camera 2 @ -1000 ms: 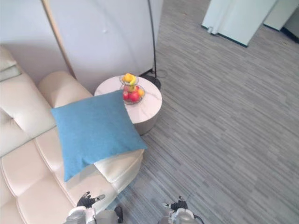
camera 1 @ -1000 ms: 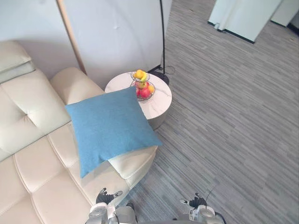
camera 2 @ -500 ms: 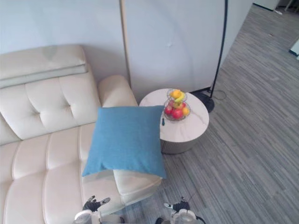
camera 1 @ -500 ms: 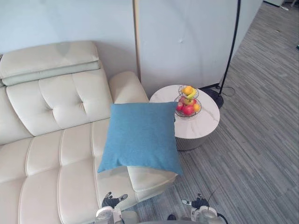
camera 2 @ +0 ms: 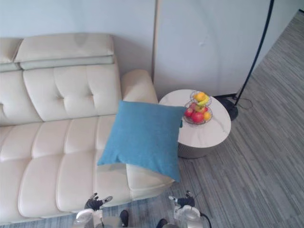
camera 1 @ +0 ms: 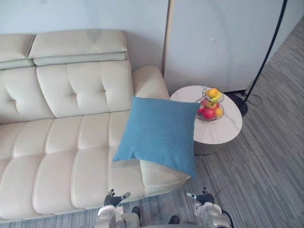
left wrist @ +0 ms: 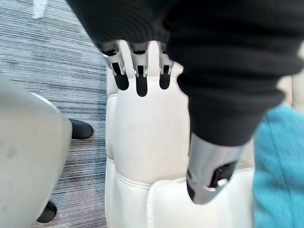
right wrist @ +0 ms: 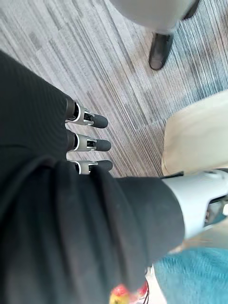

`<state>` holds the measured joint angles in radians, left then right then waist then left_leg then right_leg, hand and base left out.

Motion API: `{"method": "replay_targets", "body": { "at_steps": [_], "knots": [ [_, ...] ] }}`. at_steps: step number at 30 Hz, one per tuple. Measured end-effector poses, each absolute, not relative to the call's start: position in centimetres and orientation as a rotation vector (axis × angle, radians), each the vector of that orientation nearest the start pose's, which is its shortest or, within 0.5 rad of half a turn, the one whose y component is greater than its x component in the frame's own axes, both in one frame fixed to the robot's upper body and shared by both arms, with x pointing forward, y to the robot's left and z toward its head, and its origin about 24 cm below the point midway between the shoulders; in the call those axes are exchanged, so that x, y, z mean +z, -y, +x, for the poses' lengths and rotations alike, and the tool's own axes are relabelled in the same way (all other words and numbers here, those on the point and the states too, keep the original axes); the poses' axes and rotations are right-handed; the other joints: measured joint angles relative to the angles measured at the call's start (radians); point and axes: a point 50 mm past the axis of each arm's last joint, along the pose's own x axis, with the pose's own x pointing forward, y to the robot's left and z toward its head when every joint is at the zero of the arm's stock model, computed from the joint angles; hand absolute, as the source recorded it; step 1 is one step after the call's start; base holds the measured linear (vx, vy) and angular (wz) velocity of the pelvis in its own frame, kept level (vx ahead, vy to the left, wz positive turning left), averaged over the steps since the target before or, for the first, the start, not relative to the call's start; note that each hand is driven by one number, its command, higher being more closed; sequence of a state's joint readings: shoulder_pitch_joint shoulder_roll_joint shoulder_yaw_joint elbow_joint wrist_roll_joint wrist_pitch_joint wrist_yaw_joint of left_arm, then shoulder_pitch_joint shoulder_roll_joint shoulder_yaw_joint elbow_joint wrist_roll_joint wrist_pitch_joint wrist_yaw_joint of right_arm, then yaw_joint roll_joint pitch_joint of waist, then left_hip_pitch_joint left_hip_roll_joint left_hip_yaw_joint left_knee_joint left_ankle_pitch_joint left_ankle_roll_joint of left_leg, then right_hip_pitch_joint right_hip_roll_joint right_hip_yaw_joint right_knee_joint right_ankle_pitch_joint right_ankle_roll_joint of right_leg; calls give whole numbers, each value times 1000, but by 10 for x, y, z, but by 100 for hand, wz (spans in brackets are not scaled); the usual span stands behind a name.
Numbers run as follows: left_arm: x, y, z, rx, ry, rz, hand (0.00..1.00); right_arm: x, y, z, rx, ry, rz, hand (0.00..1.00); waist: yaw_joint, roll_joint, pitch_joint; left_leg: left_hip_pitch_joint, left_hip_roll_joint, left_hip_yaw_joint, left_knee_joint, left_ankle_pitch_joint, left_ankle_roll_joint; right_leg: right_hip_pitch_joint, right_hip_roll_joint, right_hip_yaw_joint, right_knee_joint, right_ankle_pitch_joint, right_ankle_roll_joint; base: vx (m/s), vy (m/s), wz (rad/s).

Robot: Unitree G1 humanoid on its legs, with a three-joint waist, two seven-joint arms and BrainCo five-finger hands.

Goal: Pick up cushions and gather them together orderly.

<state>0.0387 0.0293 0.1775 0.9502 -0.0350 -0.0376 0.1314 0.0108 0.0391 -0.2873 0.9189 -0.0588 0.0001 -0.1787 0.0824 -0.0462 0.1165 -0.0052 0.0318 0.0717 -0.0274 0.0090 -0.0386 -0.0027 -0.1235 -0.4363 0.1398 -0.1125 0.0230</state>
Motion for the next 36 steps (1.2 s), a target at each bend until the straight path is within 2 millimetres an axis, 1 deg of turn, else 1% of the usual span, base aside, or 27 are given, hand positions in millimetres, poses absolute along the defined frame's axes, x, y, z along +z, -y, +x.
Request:
{"method": "replay_targets", "body": {
  "at_steps": [1,2,4,6,9,10,11,12,14,15,16,18,21,22,27,30,31,32,34,36],
  "knots": [
    [-148,-194,128,334,-958,-30,0,-145,187,136,-403,-955,34,0,-4,2,-2,25,1,7,-49,19,2,6,3,2,-9,3,1,-74,10,-1],
    [-148,-195,126,340,-966,-31,0,-145,188,134,-412,-963,37,0,-11,2,-2,42,4,29,-82,23,1,7,5,6,-11,4,6,-66,22,-1],
    [-150,-200,121,364,-977,-36,0,-145,189,133,-419,-965,36,0,-22,-1,-7,42,7,62,-82,23,0,10,10,21,-33,17,16,-27,45,-18],
    [-151,-203,118,385,-989,-42,0,-145,190,133,-432,-966,29,0,-23,-3,-10,54,5,82,-82,19,-2,30,19,45,-68,43,19,37,58,-30],
    [-149,-209,118,394,-984,-30,0,-141,194,135,-449,-932,22,0,-24,-3,-18,63,-1,88,-82,10,-4,41,21,63,-91,58,16,55,45,-18],
    [-147,-214,121,407,-967,-30,0,-134,198,143,-462,-884,17,0,-29,0,-19,63,-3,92,-82,9,-5,42,20,66,-95,61,17,60,29,-7],
    [-146,-216,122,415,-957,-30,0,-131,200,147,-468,-861,16,0,-30,1,-20,63,-3,96,-82,9,-5,41,20,67,-97,62,17,91,33,-7],
    [-142,-223,126,441,-928,-35,0,-121,206,156,-487,-799,15,0,-30,6,-26,64,-6,101,-82,12,0,42,20,71,-101,63,18,79,21,-6],
    [-134,-233,133,474,-880,-23,0,-109,216,168,-499,-722,-6,0,-32,11,-27,77,-8,100,-83,11,0,60,21,71,-113,65,21,88,9,-1],
    [-125,-243,142,494,-819,-15,0,-96,225,178,-510,-652,-25,0,-33,14,-29,81,-9,98,-83,8,-1,70,23,68,-121,65,21,83,0,7],
    [-119,-247,147,499,-786,-11,0,-90,228,183,-514,-618,-32,0,-33,15,-29,80,-10,95,-83,8,-1,72,25,66,-128,65,21,84,-8,8],
    [-101,-260,163,511,-679,6,0,-71,236,199,-518,-517,-53,0,-35,15,-29,77,-10,81,-82,8,-1,71,29,61,-137,65,21,83,-16,8],
    [-85,-267,175,532,-585,14,0,-54,240,214,-529,-431,-64,0,-35,15,-29,75,-11,81,-82,8,-1,72,34,62,-145,65,21,53,-9,0],
    [-79,-268,179,534,-551,13,0,-48,241,219,-533,-402,-65,0,-35,15,-29,75,-10,80,-82,8,-1,72,35,63,-146,65,21,31,-13,-1],
    [-64,-269,190,541,-471,-5,0,-32,242,235,-520,-329,-70,0,-36,17,-28,72,-9,79,-81,8,-1,70,37,67,-148,65,20,0,0,0],
    [-58,-274,195,557,-443,1,0,-23,234,249,-480,-290,-65,0,-35,18,-26,54,-7,79,-82,8,0,48,41,74,-148,71,12,-40,6,-7],
    [-54,-276,200,546,-429,18,0,-16,226,259,-443,-263,-71,0,-35,21,-20,35,-4,81,-77,10,0,25,45,80,-148,79,7,-46,6,-12],
    [-52,-275,202,539,-423,24,0,-14,223,263,-428,-253,-73,0,-34,22,-19,28,-4,83,-77,12,0,16,46,84,-148,82,6,-49,7,-11],
    [-46,-274,211,527,-399,34,0,-8,215,271,-392,-231,-76,0,-31,26,-15,11,-4,83,-77,17,2,0,46,85,-148,87,3,-29,6,-2],
    [-35,-270,230,488,-353,59,0,4,204,285,-348,-189,-68,0,-26,32,15,-7,-3,83,-77,27,4,-19,48,88,-149,97,-2,-53,8,-1]
  ]
}}
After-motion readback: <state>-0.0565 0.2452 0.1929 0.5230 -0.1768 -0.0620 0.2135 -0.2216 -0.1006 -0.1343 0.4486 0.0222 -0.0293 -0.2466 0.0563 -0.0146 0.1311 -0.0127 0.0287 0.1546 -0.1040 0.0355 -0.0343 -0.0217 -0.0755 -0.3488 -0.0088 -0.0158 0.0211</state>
